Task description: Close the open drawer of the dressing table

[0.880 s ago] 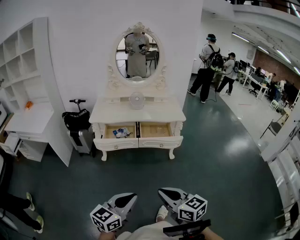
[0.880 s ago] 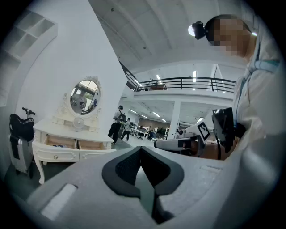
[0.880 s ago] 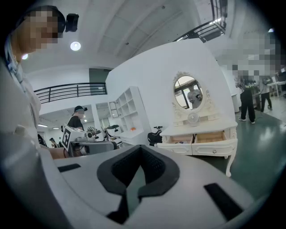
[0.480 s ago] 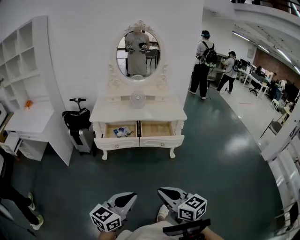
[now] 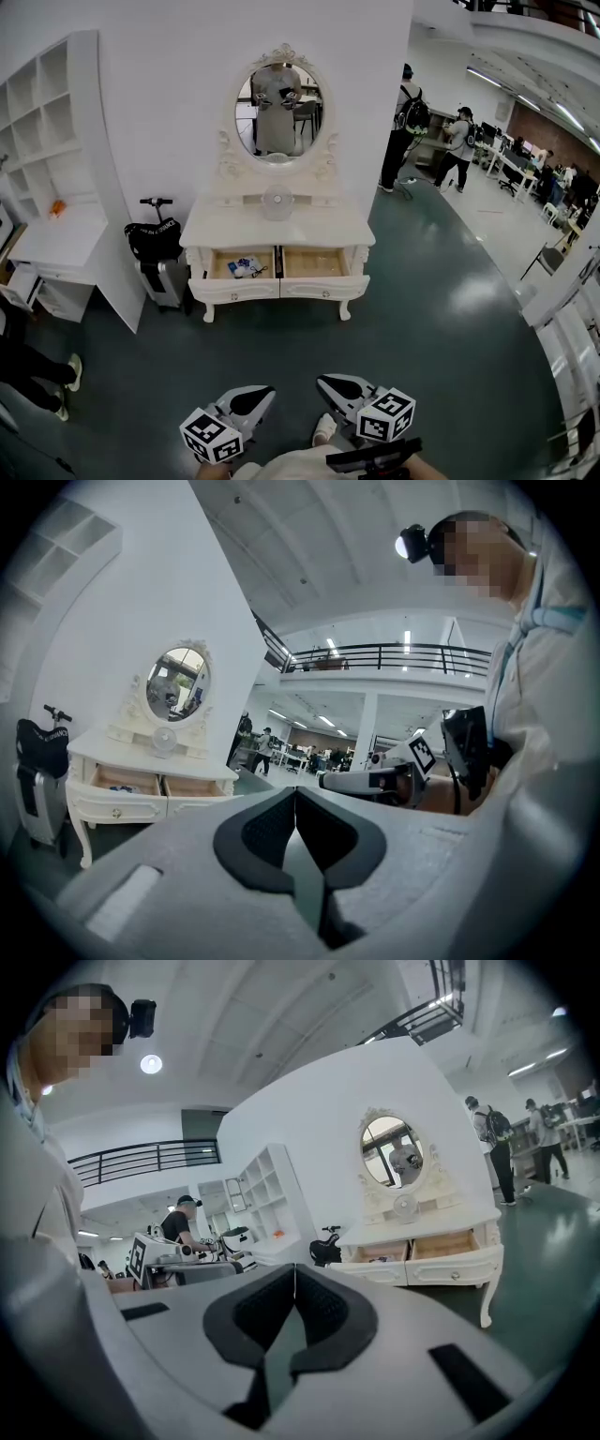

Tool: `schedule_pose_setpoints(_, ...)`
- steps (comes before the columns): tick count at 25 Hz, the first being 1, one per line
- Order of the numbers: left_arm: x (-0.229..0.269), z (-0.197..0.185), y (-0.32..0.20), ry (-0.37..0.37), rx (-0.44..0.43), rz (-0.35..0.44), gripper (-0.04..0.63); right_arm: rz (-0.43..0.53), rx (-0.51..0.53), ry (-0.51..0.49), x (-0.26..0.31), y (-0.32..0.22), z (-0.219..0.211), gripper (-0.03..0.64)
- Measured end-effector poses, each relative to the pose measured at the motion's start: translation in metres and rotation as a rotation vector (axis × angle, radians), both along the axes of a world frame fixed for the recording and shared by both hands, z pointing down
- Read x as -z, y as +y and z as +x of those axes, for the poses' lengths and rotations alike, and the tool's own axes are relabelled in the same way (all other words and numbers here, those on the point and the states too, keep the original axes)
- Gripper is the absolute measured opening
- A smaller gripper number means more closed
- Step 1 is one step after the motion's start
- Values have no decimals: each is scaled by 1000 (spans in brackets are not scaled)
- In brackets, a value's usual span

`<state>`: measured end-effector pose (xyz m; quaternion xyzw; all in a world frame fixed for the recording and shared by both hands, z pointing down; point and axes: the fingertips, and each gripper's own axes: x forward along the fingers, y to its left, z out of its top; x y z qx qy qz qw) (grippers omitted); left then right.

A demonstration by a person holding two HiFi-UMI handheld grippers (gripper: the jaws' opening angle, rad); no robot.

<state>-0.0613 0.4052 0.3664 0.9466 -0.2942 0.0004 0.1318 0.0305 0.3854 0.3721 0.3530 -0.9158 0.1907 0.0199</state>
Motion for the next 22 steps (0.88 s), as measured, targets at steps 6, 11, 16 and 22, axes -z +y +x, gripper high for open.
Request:
schedule_pose_setpoints(6, -3, 1, -14, -11, -2, -9, 9, -24, 11, 26, -10, -14, 3, 15)
schedule_pose_setpoints(11, -8, 2, -42, -18, 5, -16, 9, -32, 1, 52, -17, -46, 12, 15)
schedule_pose_setpoints(16, -12, 12, -76, -9, 7, -36, 9, -3, -18, 50, -7, -84, 19, 17)
schedule_pose_setpoints(22, -16, 29, -127, -14, -17, -38, 10, -17, -15, 18, -11, -129, 24, 17)
